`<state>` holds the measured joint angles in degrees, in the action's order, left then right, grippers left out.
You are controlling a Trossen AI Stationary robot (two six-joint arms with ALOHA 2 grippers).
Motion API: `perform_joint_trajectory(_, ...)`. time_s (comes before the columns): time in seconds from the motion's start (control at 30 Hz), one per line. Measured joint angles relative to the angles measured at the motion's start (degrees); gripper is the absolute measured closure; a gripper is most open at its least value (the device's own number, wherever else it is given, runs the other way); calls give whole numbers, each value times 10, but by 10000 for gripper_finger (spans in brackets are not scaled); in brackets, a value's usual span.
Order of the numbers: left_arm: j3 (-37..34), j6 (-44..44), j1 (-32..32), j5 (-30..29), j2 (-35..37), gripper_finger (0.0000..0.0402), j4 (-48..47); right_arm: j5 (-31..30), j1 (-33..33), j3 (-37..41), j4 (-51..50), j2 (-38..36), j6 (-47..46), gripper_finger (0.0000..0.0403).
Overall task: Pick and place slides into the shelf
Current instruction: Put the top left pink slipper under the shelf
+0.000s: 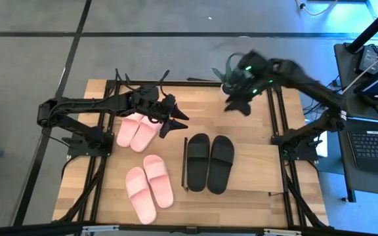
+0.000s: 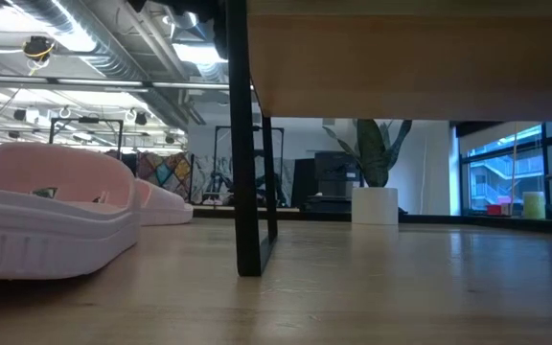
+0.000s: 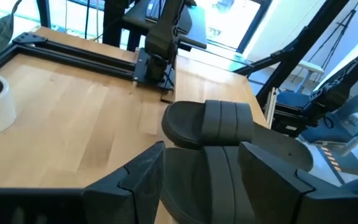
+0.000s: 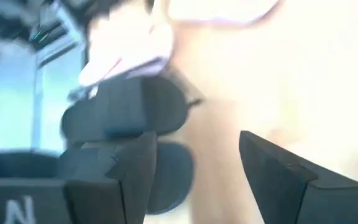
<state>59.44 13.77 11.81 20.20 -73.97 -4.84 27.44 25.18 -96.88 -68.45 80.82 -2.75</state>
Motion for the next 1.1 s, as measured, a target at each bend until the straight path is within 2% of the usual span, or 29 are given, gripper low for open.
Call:
perform_joint_trajectory(0.13,0,4,0,1,0,208,-3,-50,2,-48,-9,-45,-3,175)
perform_joint_trajectory(0.27,0,-27,0,1,0,208,-14,-72,2,-46,-2,-108,-27,175)
perform_joint_trajectory(0.4,0,-49,0,-1,0,208,-38,-117,-1,21,10,-181,-44,175)
perform_joint_trajectory(0.53,0,-58,0,-31,0,208,-95,-124,-3,145,92,-251,-63,175)
perform_joint_trajectory(0.6,0,-77,0,-76,0,208,-137,-124,-3,207,154,-276,-80,175)
perform_joint_trajectory(0.7,0,-113,-4,-176,0,208,-212,-124,-3,283,225,-297,-92,175)
perform_joint_trajectory(0.8,5,-148,-15,-293,0,208,-307,-124,-1,327,256,-304,-92,175)
perform_joint_trajectory(0.9,22,-178,-33,-377,1,208,-420,-124,3,352,260,-303,-92,175)
perform_joint_trajectory(0.97,24,-174,-45,-409,2,208,-475,-124,7,365,267,-303,-91,175)
perform_joint_trajectory(1.1,24,-133,-71,-424,-3,208,-525,-124,13,374,272,-303,-75,175)
